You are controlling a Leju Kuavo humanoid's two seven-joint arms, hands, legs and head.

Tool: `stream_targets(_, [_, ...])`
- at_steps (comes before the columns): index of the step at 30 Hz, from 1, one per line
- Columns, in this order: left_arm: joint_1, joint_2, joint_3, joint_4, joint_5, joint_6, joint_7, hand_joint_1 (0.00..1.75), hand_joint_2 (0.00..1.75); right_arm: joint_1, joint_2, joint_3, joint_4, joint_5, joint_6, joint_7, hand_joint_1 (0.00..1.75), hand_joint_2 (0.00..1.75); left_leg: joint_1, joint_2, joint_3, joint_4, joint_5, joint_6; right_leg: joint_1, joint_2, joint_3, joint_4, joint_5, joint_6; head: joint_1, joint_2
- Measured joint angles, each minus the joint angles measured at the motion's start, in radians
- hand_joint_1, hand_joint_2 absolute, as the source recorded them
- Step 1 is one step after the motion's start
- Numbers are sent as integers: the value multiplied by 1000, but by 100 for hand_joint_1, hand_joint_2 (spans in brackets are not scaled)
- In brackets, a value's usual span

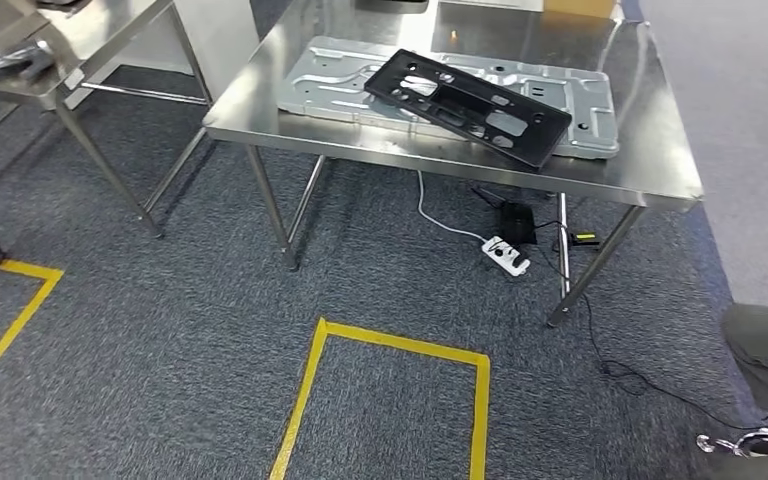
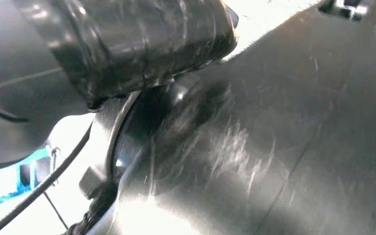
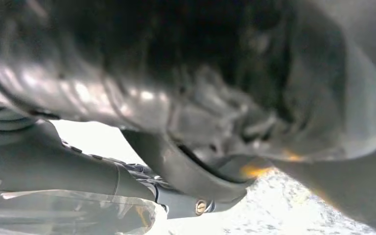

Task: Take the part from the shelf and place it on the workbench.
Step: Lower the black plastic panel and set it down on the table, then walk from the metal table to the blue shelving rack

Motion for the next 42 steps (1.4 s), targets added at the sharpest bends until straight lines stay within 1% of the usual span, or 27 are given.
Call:
stream_targets(2, [0,0,0,0,5,2,-2,0,0,0,0,9,1,-13,3,-11,0,0,3,-19,-13,2,7,-12,0,-6,-1,-10,0,-4,0,0])
stream_targets(4, [3,1,0,0,9,3,-2,0,0,0,-2,13,2,-32,9,-21,0,0,3,-7,-21,12,1,-23,-2,-26,3,-21,8,-13,-2,0])
stream_targets(7, [4,2,0,0,16,2,-6,0,0,0,-4,14,6,-66,20,-31,0,0,11,46,-83,149,-78,-40,-4,-59,5,-27,15,-21,-10,0])
stream_targets(8, [4,2,0,0,19,2,-8,0,0,1,-5,14,8,-76,22,-33,0,0,16,53,-111,211,-106,-46,-4,-72,4,-27,15,-21,-12,0])
stream_targets(9, [4,2,0,0,23,0,-9,0,0,1,-6,14,10,-80,21,-36,0,0,21,57,-127,248,-115,-51,-4,-86,4,-27,14,-21,-12,0])
stream_targets(10, [4,3,0,0,25,-2,-8,0,0,1,-6,14,12,-82,17,-42,0,0,24,60,-128,255,-109,-55,-4,-99,4,-27,14,-20,-12,0])
stream_targets(12, [5,5,0,0,30,-5,-6,0,0,1,-7,14,14,-81,-2,-58,0,0,30,78,-76,164,-53,-58,-5,-122,6,-26,12,-17,-12,0])
stream_targets(14, [6,6,0,0,34,0,0,0,0,1,-5,14,15,-79,-32,-75,0,0,24,118,-9,38,-13,-54,-4,-140,8,-26,9,-9,-12,0])
stream_targets(15, [6,6,0,0,37,3,1,0,0,1,-4,14,15,-80,-45,-82,0,0,20,130,6,3,-8,-48,-2,-148,9,-26,8,-3,-11,0])
stream_targets(16, [7,6,0,0,39,5,2,0,0,1,-3,14,15,-81,-55,-88,0,0,15,133,9,-8,-11,-43,0,-156,10,-27,8,3,-11,0])
stream_targets(18, [10,7,0,0,40,8,3,0,0,0,0,14,15,-82,-65,-94,0,0,13,111,8,-15,-4,-30,-2,-168,13,-30,5,17,-10,0])
stream_targets(20, [12,7,0,0,41,10,3,0,0,-1,2,14,15,-82,-68,-96,0,0,15,92,12,-25,3,-15,-6,-140,4,0,-21,26,-6,0])
stream_targets(22, [11,7,0,0,41,11,3,0,0,1,2,14,15,-82,-69,-98,0,0,14,75,12,-29,8,-3,-8,-91,-46,110,-82,26,0,0])
stream_targets(23, [11,8,0,0,41,11,3,0,0,1,2,14,15,-82,-69,-99,0,0,11,65,10,-29,9,2,-7,-78,-80,182,-112,25,1,0])
stream_targets(24, [11,8,0,0,41,10,3,0,0,1,2,14,15,-82,-69,-100,0,0,9,54,9,-28,10,4,-5,-72,-110,240,-130,23,1,0])
stream_targets(25, [12,8,0,0,41,9,4,0,0,1,2,14,15,-81,-69,-100,0,0,7,41,9,-28,10,4,-4,-70,-125,266,-129,22,1,0])
stream_targets(26, [12,8,0,0,40,6,5,0,0,0,2,14,15,-80,-67,-101,0,0,5,28,9,-26,10,5,-3,-68,-121,255,-109,20,1,0])
stream_targets(27, [13,8,0,0,39,2,7,0,0,0,3,14,15,-79,-66,-101,0,0,4,13,9,-23,10,4,-3,-61,-100,205,-73,17,1,0])
stream_targets(29, [12,8,0,0,37,-7,15,0,0,1,3,14,16,-78,-62,-103,0,0,4,-13,4,-11,8,0,-4,-16,-43,71,-9,11,2,0])
stream_targets(31, [10,7,0,0,36,-13,24,0,0,3,3,14,17,-80,-64,-113,0,0,6,-34,-9,0,7,-9,-4,18,-17,2,6,6,1,0])
stream_targets(33, [11,8,0,0,35,-8,31,0,0,3,4,14,18,-82,-83,-139,0,0,9,-54,-20,0,11,-21,-3,6,-15,-7,6,-1,0,0])
stream_targets(34, [12,8,0,0,35,-2,33,0,0,3,4,14,18,-82,-96,-155,0,0,10,-48,-25,4,10,-26,-3,-6,-12,-12,10,-7,0,0])
stream_targets(36, [13,9,0,0,35,9,35,0,0,3,6,14,18,-79,-115,-182,0,0,9,-8,-46,47,-17,-37,-6,-31,-5,-23,17,-18,-6,0])
stream_targets(38, [10,9,1,0,35,12,36,0,0,4,6,14,19,-76,-121,-193,0,0,12,39,-95,155,-73,-49,-5,-59,-3,-26,19,-22,-12,0])
stream_targets(40, [8,10,1,0,36,18,34,0,0,7,6,14,20,-77,-128,-200,0,0,20,54,-142,252,-105,-60,-4,-91,-3,-26,17,-23,-12,0])
stream_targets(41, [8,10,1,0,36,24,32,0,0,8,6,14,21,-78,-134,-207,0,0,24,59,-146,259,-98,-63,-4,-105,-3,-26,16,-22,-12,0])
stream_targets(42, [10,11,2,0,36,36,27,0,0,9,6,14,21,-78,-144,-215,0,0,27,64,-129,228,-75,-66,-5,-118,-2,-26,14,-20,-12,0])
